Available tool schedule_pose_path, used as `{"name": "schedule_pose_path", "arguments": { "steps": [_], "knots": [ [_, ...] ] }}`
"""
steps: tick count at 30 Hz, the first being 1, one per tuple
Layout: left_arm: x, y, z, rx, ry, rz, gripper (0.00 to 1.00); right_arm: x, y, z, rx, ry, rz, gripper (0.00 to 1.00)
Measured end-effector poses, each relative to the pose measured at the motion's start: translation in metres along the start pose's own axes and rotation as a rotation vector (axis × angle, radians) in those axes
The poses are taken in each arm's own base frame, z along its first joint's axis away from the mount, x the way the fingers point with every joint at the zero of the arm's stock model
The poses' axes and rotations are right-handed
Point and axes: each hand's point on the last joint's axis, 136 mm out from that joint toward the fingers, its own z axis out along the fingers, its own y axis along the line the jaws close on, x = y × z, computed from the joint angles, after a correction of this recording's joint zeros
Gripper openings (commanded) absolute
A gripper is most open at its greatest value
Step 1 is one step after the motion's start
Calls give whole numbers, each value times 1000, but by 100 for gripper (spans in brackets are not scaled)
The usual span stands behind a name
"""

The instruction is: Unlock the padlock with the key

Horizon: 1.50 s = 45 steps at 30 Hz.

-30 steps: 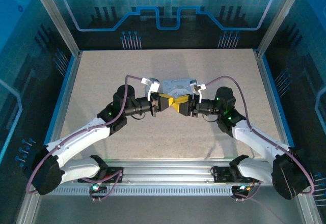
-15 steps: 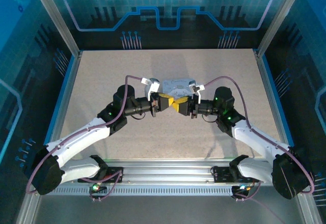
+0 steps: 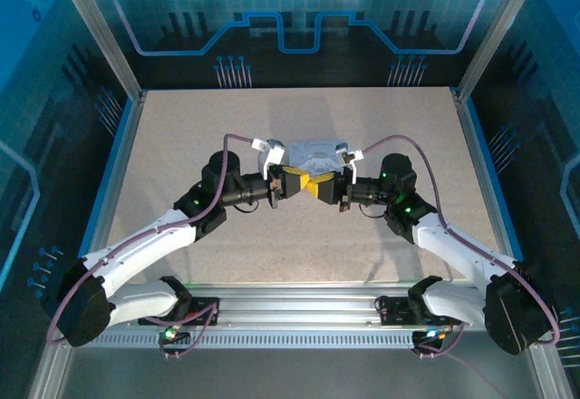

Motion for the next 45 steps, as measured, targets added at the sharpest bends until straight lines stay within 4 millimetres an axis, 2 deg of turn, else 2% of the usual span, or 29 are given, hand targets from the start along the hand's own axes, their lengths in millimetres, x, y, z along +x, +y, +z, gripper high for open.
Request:
{"name": "schedule_pose_path", "arguments": {
  "steps": [3,4,6,13,18,20,24,32,36,39,45],
  "knots": [
    [0,1,0,-2,-1,2,0,0,-1,0,8,-2,1,1],
    [0,1,0,-2,0,1,5,0,-1,-1,11,-1,1,0],
    [0,1,0,-2,0,6,22,0,-1,-1,17,-2,-2,0],
    [-6,9,-2,-43,-6,5,56,5,-15,-9,131,-1,14,0],
    [-24,28,-5,-120,-47,1,69,15,-37,-29,290,4,44,0],
    [-26,38,-1,-148,-43,-1,71,22,-49,-39,372,15,65,0],
    [-21,63,22,-195,12,-24,71,41,-79,-66,583,55,113,0],
    [9,123,95,-280,187,-106,70,84,-124,-129,998,161,196,0],
    [25,132,131,-302,271,-110,69,106,-137,-158,1143,197,245,0],
    [34,133,150,-309,315,-118,69,119,-141,-173,1205,208,276,0],
    [48,142,175,-326,379,-135,69,119,-138,-181,1228,181,284,0]
  ]
}}
